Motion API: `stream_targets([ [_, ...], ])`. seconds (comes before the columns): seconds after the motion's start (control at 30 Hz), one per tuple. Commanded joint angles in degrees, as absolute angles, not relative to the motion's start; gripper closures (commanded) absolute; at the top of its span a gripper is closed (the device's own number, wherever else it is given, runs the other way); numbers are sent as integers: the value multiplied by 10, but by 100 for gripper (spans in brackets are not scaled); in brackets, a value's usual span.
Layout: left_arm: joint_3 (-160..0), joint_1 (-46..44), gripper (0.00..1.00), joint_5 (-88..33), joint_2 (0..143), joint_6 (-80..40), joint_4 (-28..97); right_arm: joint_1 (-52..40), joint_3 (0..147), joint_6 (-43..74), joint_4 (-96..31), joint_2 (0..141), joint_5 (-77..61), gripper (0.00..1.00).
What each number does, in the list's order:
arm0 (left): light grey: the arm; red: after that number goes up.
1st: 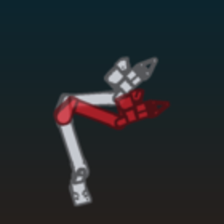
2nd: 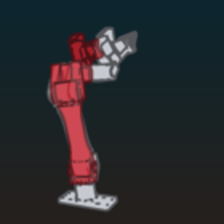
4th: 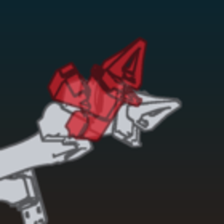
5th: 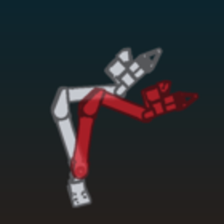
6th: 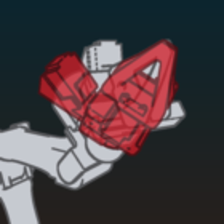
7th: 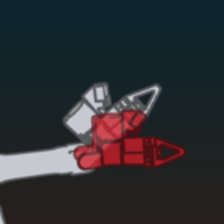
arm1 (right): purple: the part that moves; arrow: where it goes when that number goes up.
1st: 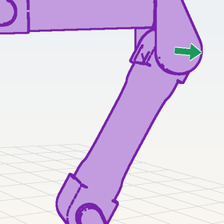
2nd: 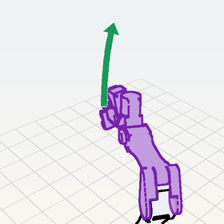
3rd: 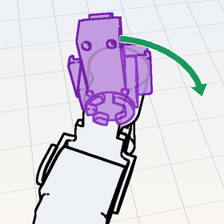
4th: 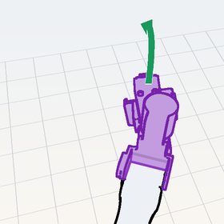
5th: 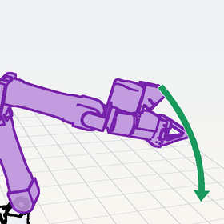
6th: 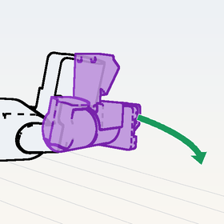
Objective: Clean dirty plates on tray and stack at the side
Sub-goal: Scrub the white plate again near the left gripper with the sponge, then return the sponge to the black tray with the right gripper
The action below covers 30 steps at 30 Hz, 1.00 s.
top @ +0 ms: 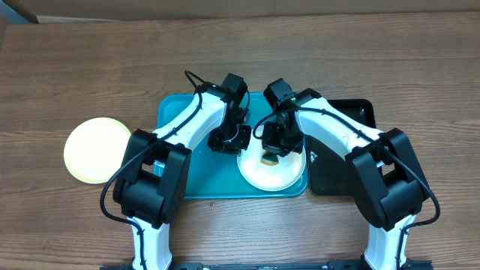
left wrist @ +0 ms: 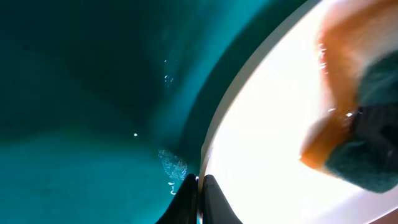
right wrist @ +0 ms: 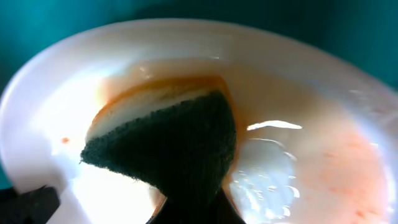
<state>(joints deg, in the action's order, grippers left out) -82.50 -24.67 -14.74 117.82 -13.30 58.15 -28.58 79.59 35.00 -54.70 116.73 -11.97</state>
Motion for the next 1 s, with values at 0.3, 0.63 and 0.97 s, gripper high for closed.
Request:
stream_targets([
  [0.3, -823, -249, 96, -100, 1184, -172, 593, -225, 789, 303, -661, 1174, -35, 96],
  [0.63, -824, -208, 96, -84, 1152, -200, 592, -242, 789, 227, -635, 1134, -54, 96],
  [0.97, -824, -199, 96, 16, 1046, -202, 603, -180, 789, 227, -616, 961, -86, 96],
])
